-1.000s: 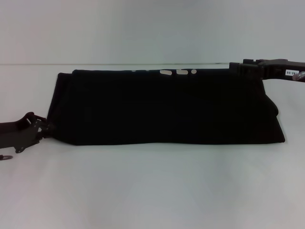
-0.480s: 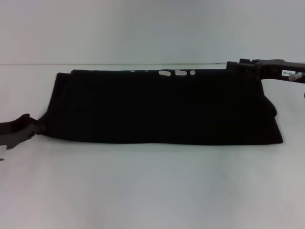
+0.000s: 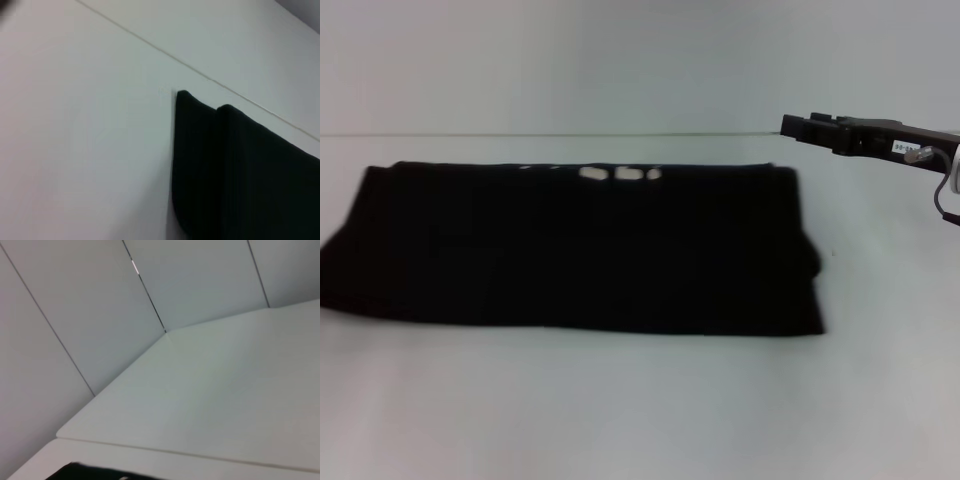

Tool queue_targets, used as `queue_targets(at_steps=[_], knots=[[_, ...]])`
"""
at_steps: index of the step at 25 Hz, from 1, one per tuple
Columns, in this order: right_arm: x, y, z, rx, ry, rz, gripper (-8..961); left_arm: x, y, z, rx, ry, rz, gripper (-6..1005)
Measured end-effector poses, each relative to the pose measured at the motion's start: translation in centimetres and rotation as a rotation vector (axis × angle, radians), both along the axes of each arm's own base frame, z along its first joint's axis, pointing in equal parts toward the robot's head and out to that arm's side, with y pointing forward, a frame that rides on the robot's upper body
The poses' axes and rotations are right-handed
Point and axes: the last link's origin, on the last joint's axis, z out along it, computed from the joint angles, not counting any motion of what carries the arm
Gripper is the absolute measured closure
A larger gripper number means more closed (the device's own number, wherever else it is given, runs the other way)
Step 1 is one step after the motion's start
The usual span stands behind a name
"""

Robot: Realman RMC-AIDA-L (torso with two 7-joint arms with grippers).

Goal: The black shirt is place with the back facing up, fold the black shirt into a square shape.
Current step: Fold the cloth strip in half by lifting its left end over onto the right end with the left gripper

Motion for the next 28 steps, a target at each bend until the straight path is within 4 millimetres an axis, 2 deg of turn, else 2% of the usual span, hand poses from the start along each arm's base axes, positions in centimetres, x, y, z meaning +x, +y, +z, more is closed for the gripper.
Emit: queue_targets(at_steps=[3,8,15,18,21,23,25,28], knots=[[-0.4,0.3,-0.3,0.009,0.0,0.0,373,-1.2,-1.7,2.0,0.023,0.051,0.024,972],[-0.9,0.7,-0.8,0.024,-0.009,-0.001,372,-2.3,-3.3,3.2,0.036,0.092,0.051,971],[-1.0,0.7,-0.8,0.029,0.002,0.0,372,-2.2,-3.3,3.5,0.033,0.105,0.037,971],[-0.8,0.7,-0.6,0.032,0.002,-0.005,372,-1.5,-2.8,3.5,0.015,0.091,0.0,971],[-0.5,0.6,-0.4,0.036,0.003,-0.01,372,0.7,-1.6,3.7,-0.012,0.04,-0.092,971],[-0.2,0.5,-0.2,0.042,0.004,-0.016,372,3.0,-0.3,3.7,-0.034,0.0,-0.182,971],[0.1,0.5,0.2,0.053,0.006,-0.023,372,6.0,1.5,3.5,-0.065,-0.048,-0.292,971],[0.7,0.4,1.0,0.072,0.016,-0.034,371,11.0,4.1,2.0,-0.134,-0.133,-0.446,971]])
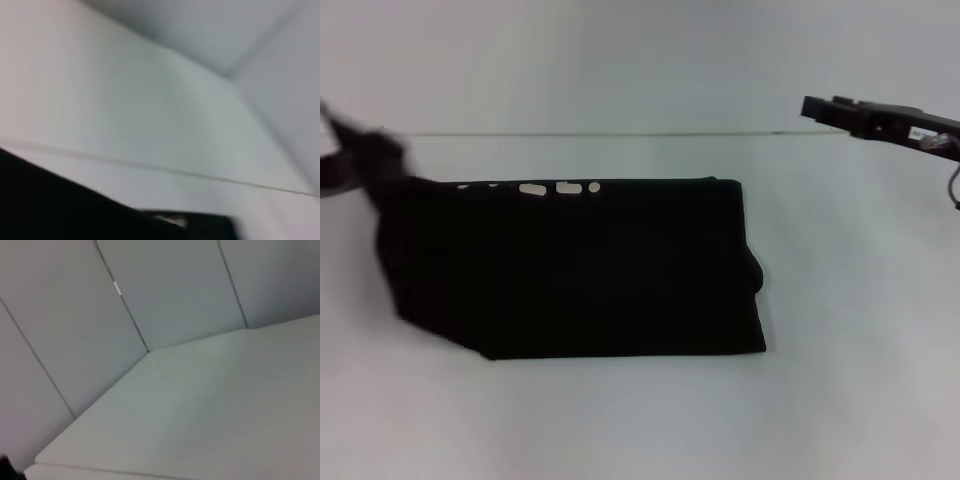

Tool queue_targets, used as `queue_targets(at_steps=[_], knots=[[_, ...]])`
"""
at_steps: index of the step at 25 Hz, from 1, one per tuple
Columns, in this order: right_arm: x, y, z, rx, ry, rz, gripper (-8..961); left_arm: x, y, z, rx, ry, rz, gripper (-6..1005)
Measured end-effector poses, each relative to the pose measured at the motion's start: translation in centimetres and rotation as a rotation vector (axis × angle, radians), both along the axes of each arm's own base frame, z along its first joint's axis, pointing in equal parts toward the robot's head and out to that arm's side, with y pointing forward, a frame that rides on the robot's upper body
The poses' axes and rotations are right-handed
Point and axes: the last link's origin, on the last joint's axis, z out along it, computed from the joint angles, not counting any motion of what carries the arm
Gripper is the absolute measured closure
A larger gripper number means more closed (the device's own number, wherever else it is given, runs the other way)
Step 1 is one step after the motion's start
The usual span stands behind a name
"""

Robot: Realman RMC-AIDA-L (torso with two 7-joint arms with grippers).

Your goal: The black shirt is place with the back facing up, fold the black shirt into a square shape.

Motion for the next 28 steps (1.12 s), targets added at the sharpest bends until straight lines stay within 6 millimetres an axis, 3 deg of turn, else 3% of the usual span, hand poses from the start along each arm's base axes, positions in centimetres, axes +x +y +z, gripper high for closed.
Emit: queue_targets(at_steps=[3,7,10,13,15,19,23,28], knots=[[1.0,-0.3,0.9,0.018,0.013,-0.017,371,5.3,1.7,-3.6,-0.112,-0.092,-0.139,972],[2.5,-1.0,2.4,0.038,0.017,-0.035,371,9.7,2.5,-10.0,-0.235,-0.183,-0.205,967],[3.4,-1.4,3.1,0.037,0.009,-0.043,371,10.9,2.3,-15.0,-0.279,-0.238,-0.193,960],[4.0,-1.7,3.6,0.039,-0.002,-0.051,372,10.3,1.1,-19.9,-0.282,-0.292,-0.149,953],[4.3,-1.9,3.8,0.04,-0.011,-0.054,372,10.0,-0.1,-21.9,-0.257,-0.33,-0.153,948],[4.5,-1.9,3.7,0.034,-0.027,-0.049,373,10.0,-2.1,-23.5,-0.194,-0.426,-0.167,939],[4.4,-2.0,3.1,-0.01,-0.053,-0.053,372,10.8,-3.2,-23.7,-0.205,-0.502,-0.201,769],[2.9,-1.9,2.3,-0.146,-0.042,-0.06,372,11.6,-4.1,-21.6,-0.264,-0.562,-0.342,571]])
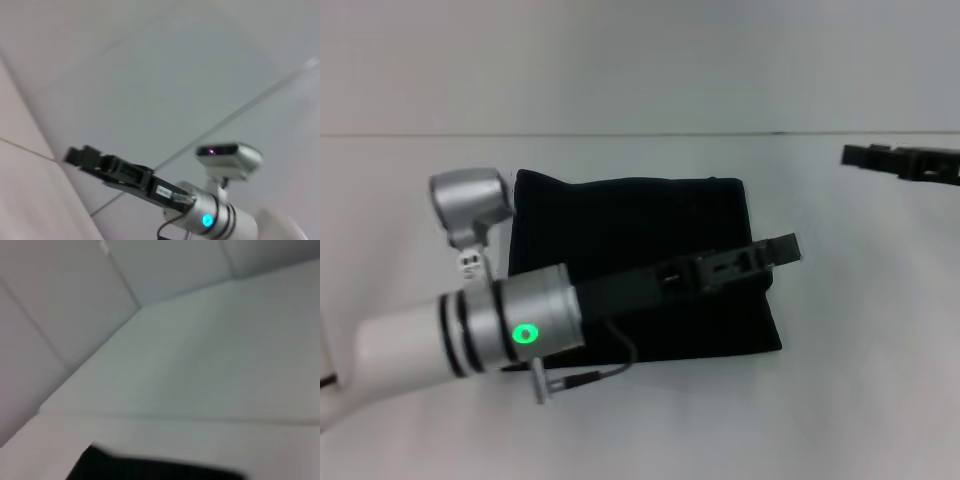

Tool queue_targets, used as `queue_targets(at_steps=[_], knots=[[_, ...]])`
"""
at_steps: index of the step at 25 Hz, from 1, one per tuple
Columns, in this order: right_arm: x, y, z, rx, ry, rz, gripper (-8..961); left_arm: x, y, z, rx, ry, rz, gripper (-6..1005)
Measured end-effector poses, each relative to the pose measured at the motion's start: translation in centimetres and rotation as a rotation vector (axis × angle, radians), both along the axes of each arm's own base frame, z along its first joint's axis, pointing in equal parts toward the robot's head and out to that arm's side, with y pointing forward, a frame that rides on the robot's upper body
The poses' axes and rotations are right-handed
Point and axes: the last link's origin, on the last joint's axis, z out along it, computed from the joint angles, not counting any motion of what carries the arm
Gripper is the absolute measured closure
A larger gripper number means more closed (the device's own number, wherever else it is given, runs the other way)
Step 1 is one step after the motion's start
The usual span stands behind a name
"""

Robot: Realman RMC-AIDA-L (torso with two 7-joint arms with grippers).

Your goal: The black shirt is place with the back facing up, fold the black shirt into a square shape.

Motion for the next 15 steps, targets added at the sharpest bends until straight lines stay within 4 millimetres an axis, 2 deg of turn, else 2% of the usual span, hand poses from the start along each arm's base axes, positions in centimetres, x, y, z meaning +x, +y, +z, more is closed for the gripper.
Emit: queue_targets(at_steps=[5,6,9,15], knots=[[-2.2,-0.2,-1.4,-0.186,0.033,-0.042,373,-2.3,-0.3,2.0,0.037,0.132,-0.108,429],[-2.5,-0.2,-1.6,-0.204,0.04,-0.045,372,-2.3,-0.3,2.0,0.037,0.132,-0.108,407],[-3.3,-0.3,-2.6,-0.244,0.058,-0.054,371,-4.2,-0.1,3.8,0.099,0.256,-0.17,341],[-4.0,0.1,-4.8,-0.267,0.069,-0.086,371,-5.5,0.5,5.4,0.153,0.331,-0.182,188]])
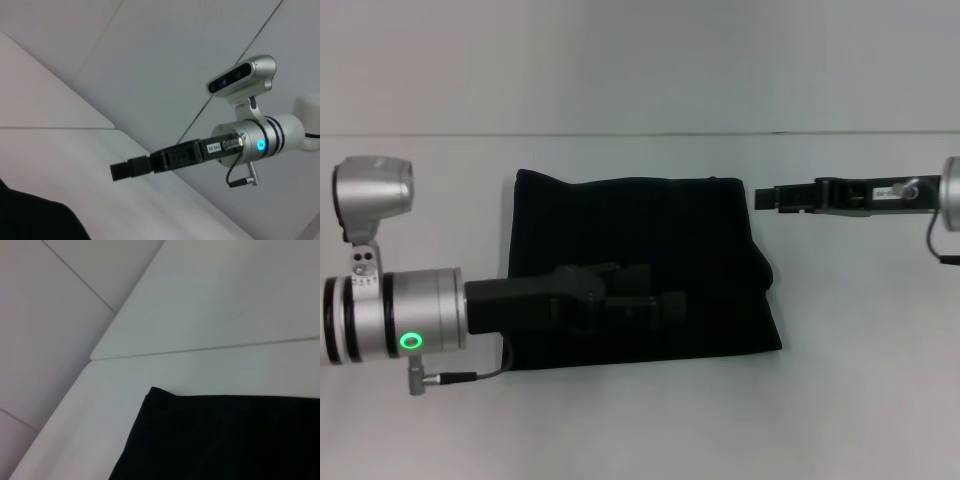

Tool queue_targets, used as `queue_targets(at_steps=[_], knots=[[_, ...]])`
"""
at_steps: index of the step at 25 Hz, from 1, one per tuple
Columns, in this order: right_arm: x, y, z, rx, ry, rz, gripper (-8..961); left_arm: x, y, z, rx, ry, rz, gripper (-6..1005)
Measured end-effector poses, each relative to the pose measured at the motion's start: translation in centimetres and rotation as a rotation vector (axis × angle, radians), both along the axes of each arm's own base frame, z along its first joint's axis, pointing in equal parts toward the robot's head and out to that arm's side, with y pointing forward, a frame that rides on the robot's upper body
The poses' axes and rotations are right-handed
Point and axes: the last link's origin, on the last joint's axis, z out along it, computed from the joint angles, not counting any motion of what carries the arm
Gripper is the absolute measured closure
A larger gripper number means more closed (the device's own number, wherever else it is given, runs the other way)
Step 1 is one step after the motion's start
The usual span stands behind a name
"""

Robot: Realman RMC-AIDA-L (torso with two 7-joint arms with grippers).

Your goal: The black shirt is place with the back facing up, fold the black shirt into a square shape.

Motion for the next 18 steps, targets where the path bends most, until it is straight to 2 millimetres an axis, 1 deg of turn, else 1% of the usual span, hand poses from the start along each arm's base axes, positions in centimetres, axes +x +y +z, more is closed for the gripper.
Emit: queue_targets(at_steps=[3,8,14,18], knots=[[0.1,0.3,-0.8,0.01,-0.006,-0.026,372,-0.1,0.2,0.2,0.013,0.008,-0.005,90],[0.0,0.5,-2.6,0.023,-0.008,-0.07,373,-0.3,0.6,0.2,0.043,0.034,-0.008,47],[-0.5,0.4,-4.7,0.035,0.001,-0.104,372,-1.0,1.3,0.1,0.082,0.076,0.03,48],[-0.6,0.1,-5.6,0.027,0.009,-0.13,371,-1.3,1.6,0.1,0.103,0.093,0.05,49]])
